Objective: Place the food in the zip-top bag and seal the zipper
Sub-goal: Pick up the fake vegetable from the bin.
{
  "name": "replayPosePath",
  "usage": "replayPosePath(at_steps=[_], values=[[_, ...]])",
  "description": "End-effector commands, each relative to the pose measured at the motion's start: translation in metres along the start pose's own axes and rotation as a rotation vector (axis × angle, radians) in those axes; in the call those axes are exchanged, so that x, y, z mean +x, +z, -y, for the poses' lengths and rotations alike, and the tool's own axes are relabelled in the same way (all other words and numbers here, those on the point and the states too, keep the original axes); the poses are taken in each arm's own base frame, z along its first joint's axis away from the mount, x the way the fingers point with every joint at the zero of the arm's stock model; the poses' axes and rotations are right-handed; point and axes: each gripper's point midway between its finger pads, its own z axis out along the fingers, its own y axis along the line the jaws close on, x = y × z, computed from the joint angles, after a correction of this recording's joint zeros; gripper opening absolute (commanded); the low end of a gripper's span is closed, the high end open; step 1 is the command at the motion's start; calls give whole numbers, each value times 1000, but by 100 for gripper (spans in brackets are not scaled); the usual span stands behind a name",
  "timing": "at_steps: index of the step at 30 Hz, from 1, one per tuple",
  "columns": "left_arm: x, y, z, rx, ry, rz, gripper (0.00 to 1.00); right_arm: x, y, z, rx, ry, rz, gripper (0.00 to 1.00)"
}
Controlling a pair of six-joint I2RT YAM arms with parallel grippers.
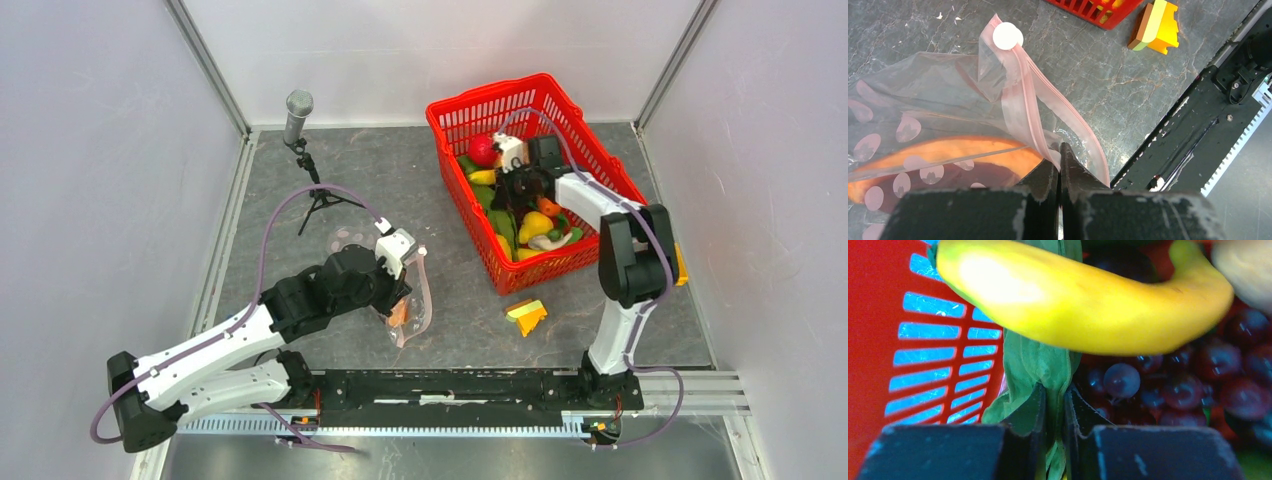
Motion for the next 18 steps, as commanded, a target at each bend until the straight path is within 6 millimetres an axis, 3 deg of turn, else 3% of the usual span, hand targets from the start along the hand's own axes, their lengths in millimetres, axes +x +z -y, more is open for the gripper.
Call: replayPosePath(at_steps=[1,4,7,10,15,18], values=[[-10,-6,2,7,-31,56,2,-53,-62,9,48,57,238,10],[-12,-7,2,8,-35,68,2,-70,-100,19,97,119,366,9],[-11,-8,2,10,-34,69,2,-73,-125,28,126,161,432,10],[-11,-6,3,14,-32,66,2,-68,-130,23,70,180,448,19],[-11,-6,6,29,-34,67,2,-54,-119,22,21,227,381,16],[-11,-7,6,29,-37,70,2,-84,-141,-1,-100,173,535,17]])
